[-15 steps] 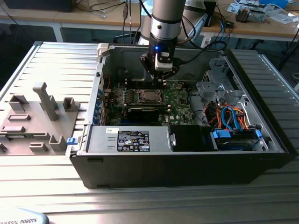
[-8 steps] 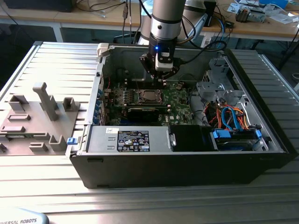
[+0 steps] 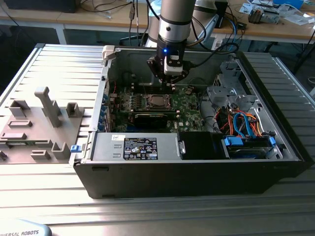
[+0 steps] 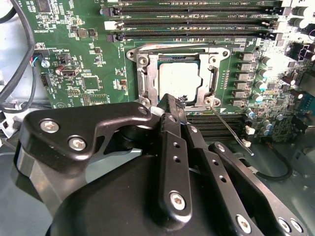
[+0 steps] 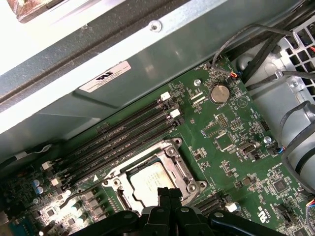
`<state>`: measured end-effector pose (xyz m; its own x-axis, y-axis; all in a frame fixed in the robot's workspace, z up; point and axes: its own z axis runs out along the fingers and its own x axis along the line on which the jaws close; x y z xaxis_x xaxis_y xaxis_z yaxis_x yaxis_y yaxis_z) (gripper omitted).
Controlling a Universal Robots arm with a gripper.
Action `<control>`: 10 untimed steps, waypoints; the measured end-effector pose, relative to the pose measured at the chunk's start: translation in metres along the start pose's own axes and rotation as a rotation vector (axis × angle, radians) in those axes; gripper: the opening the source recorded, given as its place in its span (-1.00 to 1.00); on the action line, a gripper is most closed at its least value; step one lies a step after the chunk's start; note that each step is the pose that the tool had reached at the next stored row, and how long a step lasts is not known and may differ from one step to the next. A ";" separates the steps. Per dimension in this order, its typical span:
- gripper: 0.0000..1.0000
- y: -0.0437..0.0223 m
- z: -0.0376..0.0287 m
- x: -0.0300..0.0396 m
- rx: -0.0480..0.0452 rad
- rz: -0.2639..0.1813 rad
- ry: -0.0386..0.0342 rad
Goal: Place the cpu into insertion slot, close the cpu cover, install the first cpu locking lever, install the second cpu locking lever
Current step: 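Install the first cpu locking lever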
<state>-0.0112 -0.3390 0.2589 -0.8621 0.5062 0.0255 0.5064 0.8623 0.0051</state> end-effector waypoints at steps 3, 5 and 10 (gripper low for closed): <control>-0.79 0.0000 0.0009 0.0000 0.0005 -0.019 0.0001; -0.79 0.0000 0.0009 0.0000 0.0005 -0.019 0.0001; -0.79 0.0000 0.0009 0.0000 0.0005 -0.020 0.0001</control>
<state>-0.0112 -0.3390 0.2580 -0.8719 0.4889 0.0256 0.4892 0.8722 0.0051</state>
